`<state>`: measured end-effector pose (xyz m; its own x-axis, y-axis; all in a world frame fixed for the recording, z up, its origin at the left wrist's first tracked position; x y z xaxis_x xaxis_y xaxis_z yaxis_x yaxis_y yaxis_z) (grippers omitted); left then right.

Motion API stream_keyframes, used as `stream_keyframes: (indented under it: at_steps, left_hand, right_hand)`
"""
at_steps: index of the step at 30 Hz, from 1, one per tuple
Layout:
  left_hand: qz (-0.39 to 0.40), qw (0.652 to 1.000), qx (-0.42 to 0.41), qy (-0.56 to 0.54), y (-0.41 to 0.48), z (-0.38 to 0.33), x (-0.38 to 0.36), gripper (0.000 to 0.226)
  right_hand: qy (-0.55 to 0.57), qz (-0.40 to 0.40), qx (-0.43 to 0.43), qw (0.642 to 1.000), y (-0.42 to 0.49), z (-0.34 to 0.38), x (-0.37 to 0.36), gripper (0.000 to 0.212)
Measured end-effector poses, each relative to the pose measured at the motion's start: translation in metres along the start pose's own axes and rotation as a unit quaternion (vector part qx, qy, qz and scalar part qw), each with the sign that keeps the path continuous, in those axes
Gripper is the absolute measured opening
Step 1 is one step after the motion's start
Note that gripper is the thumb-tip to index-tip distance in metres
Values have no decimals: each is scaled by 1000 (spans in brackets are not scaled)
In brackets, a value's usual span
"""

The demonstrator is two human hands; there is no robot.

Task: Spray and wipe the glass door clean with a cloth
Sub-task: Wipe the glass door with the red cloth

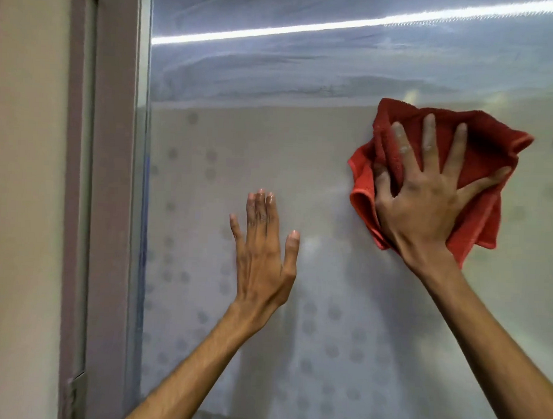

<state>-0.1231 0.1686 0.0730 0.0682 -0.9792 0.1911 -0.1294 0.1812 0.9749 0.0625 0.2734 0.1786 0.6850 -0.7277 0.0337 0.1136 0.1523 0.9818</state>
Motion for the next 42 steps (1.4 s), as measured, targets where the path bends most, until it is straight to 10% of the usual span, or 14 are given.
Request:
stream_keyframes:
  at_steps: [21, 42]
  left_hand:
    - [-40, 996, 30, 74, 0, 232, 111, 65]
    - [-27, 999, 34, 1, -38, 273, 110, 54]
  right_hand:
    - [56, 19, 117, 991, -4, 330, -86, 68]
    - [58, 49, 124, 989, -156, 319, -94, 61]
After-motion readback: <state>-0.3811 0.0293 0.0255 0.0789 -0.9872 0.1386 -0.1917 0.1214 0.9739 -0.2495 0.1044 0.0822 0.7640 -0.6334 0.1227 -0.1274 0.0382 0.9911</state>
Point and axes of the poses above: each hand's wrist, its own y-axis towards the middle knuckle, its own x-axis out of the back of the hand, z = x × y, the point moved 4 cm from there along y, towards the middle knuckle, and after that the axes turned 4 degrees about -x, right-handed, at the moved point
